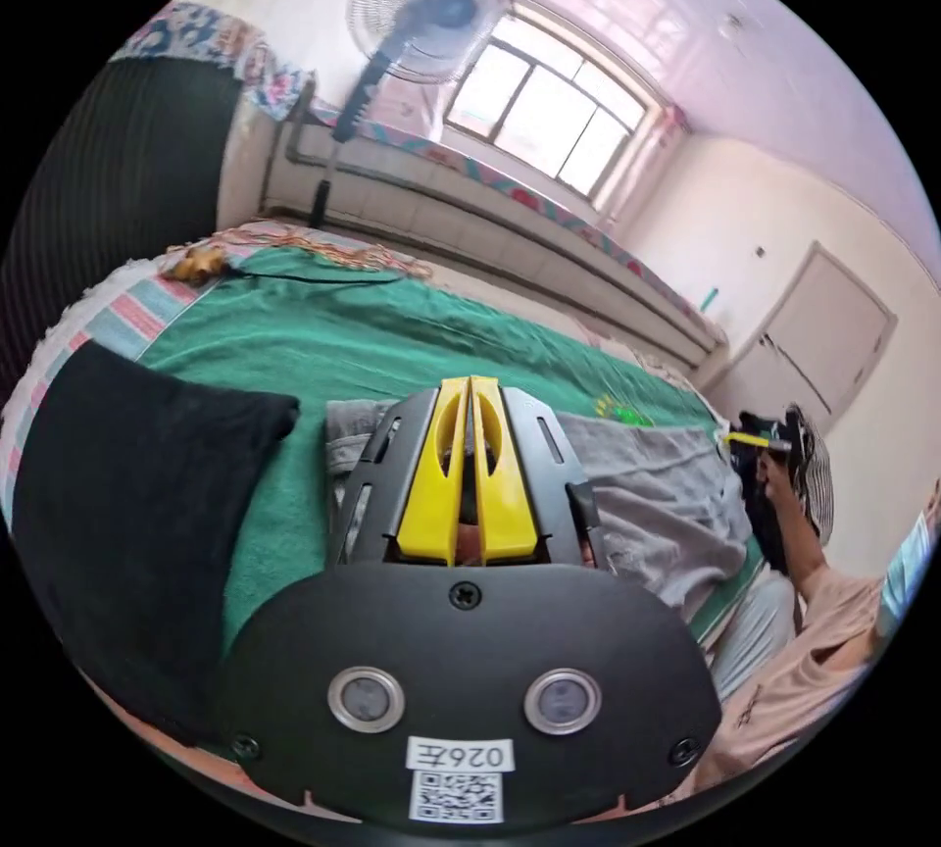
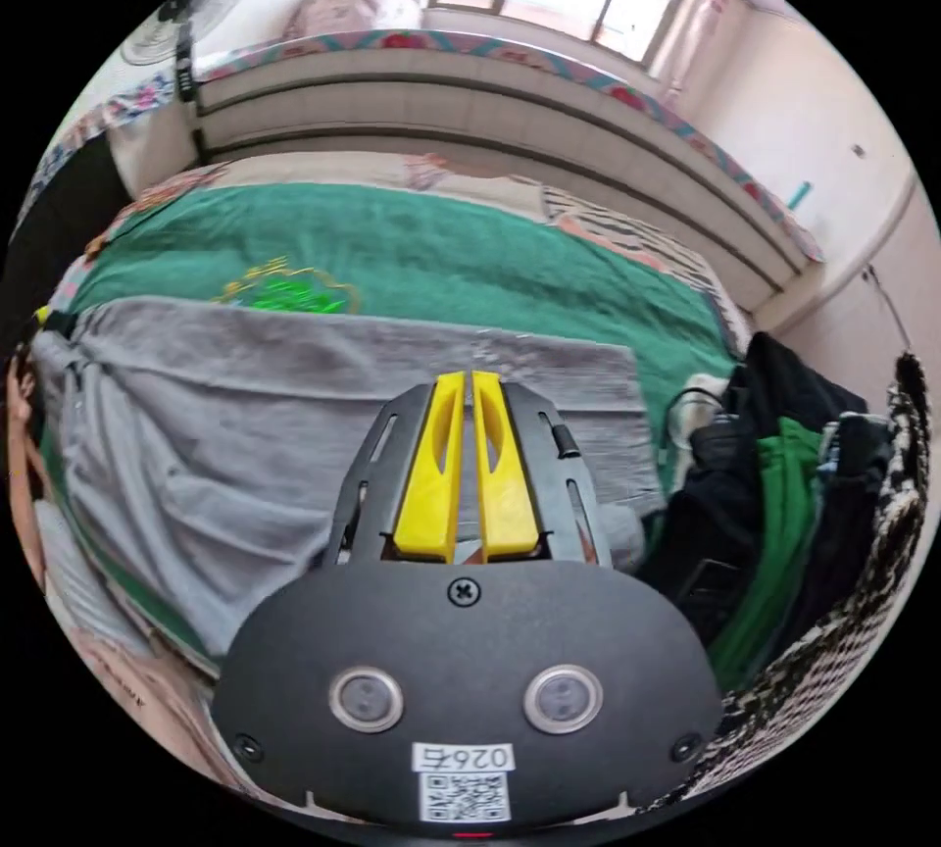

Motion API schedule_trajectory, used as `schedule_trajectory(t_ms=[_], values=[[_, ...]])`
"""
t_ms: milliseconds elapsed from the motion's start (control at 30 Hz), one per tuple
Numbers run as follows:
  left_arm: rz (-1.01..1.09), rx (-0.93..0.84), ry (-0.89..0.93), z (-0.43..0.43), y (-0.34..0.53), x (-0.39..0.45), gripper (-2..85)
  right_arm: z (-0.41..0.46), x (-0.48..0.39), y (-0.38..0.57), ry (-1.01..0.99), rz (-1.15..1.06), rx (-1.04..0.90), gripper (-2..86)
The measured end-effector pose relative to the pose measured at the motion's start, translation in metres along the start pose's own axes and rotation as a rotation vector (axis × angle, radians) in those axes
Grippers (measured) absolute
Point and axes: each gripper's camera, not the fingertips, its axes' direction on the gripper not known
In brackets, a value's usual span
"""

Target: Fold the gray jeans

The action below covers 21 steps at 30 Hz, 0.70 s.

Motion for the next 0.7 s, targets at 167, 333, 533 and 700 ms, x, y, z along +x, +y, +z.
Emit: schedule_trajectory(t_ms=[167,333,533,700], values=[[0.189,-0.109,-0.142,0.021,-0.005,0.082,-0.9,-0.031,-0.014,0.035,-0.151,-0.092,-0.026,-1.2],[0.198,-0.102,-0.267,0.004,0.002,0.116,-0.3,-0.061,-0.010,0.061,-0.222,-0.160,-0.075,-1.2],[0.198,-0.071,-0.270,-0.016,0.006,0.138,8.1,-0.099,-0.005,0.097,-0.366,-0.183,-0.014,-1.0],[0.220,-0.046,-0.092,-0.040,0.006,0.139,12.5,-0.085,0.021,0.129,-0.333,-0.067,0.006,-0.9]])
